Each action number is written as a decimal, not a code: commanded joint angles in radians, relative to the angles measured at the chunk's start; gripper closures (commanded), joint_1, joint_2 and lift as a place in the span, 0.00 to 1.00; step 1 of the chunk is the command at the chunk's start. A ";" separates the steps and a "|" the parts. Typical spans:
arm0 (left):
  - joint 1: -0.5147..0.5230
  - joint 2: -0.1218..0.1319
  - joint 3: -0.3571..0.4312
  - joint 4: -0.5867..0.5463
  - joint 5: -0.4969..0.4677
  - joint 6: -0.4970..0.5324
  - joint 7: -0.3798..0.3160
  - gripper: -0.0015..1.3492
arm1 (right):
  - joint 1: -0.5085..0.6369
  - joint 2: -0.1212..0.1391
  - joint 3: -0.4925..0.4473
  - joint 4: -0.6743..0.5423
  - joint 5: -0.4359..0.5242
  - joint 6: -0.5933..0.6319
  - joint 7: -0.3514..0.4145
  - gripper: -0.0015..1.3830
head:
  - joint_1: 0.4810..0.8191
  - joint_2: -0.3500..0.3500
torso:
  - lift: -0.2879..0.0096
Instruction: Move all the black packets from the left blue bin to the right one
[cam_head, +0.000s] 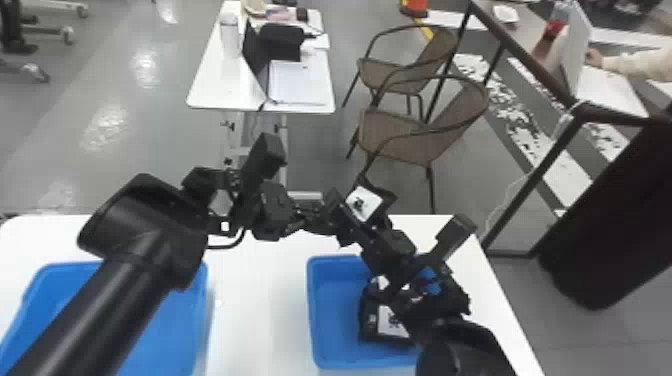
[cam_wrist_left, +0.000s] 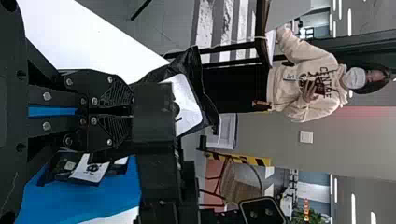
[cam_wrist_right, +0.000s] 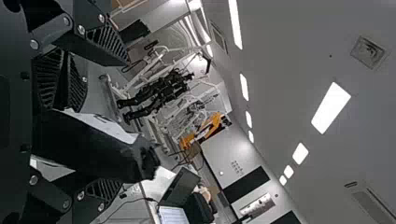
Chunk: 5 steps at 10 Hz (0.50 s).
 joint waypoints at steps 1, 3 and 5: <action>-0.002 -0.004 -0.007 0.000 0.014 -0.001 0.001 0.81 | -0.009 0.001 0.001 0.021 0.000 0.017 0.003 0.63 | 0.63 0.22 | 0.97; 0.006 0.006 -0.014 -0.003 0.034 0.025 -0.001 0.81 | -0.012 0.001 -0.011 0.022 0.006 -0.023 -0.017 0.88 | 0.63 0.22 | 0.97; 0.035 0.028 -0.013 -0.038 0.048 0.065 -0.002 0.81 | -0.020 0.001 -0.036 0.024 0.000 -0.028 -0.017 0.87 | 0.63 0.20 | 0.97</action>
